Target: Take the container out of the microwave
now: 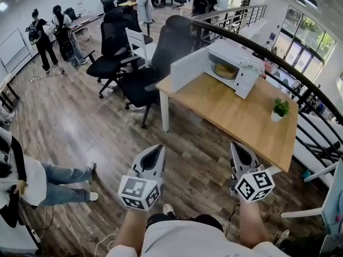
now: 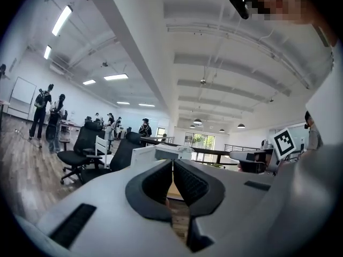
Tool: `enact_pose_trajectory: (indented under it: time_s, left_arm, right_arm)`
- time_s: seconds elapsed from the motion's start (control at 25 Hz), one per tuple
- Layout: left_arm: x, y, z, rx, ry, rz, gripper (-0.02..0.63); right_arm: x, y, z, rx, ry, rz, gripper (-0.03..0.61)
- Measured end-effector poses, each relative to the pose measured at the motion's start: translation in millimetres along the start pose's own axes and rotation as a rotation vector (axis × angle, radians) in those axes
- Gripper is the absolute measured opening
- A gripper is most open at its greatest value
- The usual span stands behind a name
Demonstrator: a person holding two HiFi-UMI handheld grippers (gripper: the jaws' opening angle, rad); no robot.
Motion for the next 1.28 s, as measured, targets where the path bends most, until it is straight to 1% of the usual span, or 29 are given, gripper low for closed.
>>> enact_pose_trajectory:
  time_s: [0.08, 0.16, 0.32, 0.48, 0.64, 0.8, 1.0, 1.28]
  left_arm:
    - [0.7, -16.4, 7.2, -0.010, 0.003, -0.004, 0.038]
    - [0.9, -29.1, 13.0, -0.019, 0.005, -0.015, 0.038]
    - [4.4, -45.1, 23.6, -0.043, 0.004, -0.020, 0.038]
    - [16.4, -53.9, 43.8, -0.062, 0.007, -0.010, 0.037]
    - [22.7, -63.6, 75.7, -0.069, -0.005, -0.016, 0.038]
    - [37.1, -70.5, 124.6, -0.071, -0.008, -0.012, 0.037]
    - [55.7, -75.6, 190.9, -0.054, -0.016, -0.005, 0.037]
    - [76.4, -65.4, 303.6, -0.037, -0.035, -0.010, 0.037]
  right_arm:
    - [-1.5, -4.7, 15.5, -0.009, 0.003, 0.001, 0.017]
    - [-3.9, -9.8, 27.9, -0.014, -0.016, 0.003, 0.017]
    - [-2.4, -13.7, 45.9, -0.021, -0.034, -0.002, 0.017]
    - [4.7, -2.6, 65.8, -0.028, -0.034, 0.012, 0.018]
    - [5.9, 18.9, 91.8, -0.024, -0.040, 0.025, 0.017]
    - [14.4, 59.2, 127.3, -0.022, -0.048, 0.039, 0.018]
    - [26.8, 114.6, 171.4, -0.003, -0.047, 0.054, 0.018]
    - [47.1, 220.9, 223.4, 0.001, -0.068, 0.065, 0.018]
Point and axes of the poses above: the fingertips, and each gripper's own axes: z forward along the fingers, y to its right, x out of its top, the point moved 6 cm from there along -z, backward along the fingers, and after that the axes turned 8 degrees about -y, right-handed, at the moved point
